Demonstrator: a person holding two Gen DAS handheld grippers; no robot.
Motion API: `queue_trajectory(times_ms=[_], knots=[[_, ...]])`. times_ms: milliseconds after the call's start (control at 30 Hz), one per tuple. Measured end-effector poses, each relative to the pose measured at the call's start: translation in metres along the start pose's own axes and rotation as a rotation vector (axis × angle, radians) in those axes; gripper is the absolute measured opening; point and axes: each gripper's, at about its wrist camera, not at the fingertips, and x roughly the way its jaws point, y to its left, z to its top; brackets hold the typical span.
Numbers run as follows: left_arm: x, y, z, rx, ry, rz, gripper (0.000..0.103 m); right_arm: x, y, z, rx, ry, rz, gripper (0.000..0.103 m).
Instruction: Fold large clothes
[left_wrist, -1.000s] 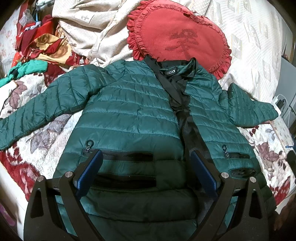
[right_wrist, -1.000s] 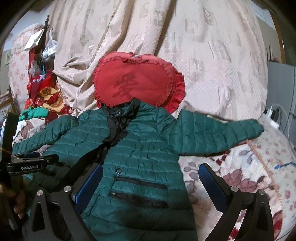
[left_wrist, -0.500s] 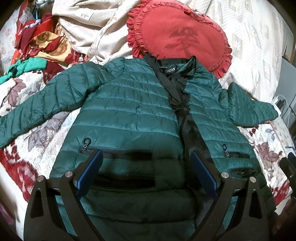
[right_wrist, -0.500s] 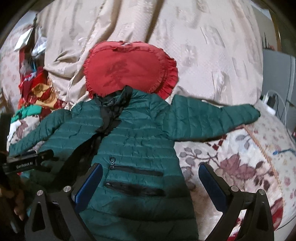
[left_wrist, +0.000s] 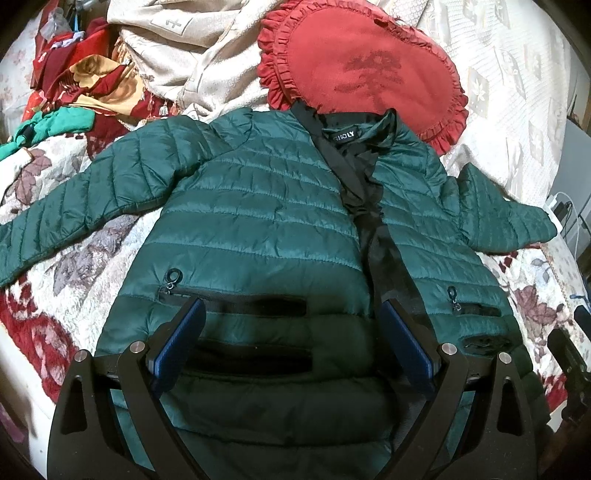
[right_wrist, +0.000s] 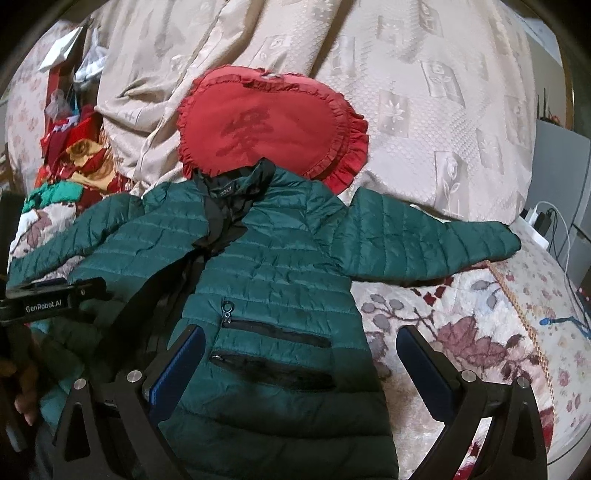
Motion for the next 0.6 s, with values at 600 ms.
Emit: queue_trajectory(times_ms=[600], knots=[[0.004, -0.001, 0.002, 0.002, 0.018, 0.027, 0.096, 0.098, 0.009, 0.031, 0.040, 0.122, 0.100, 0.102]])
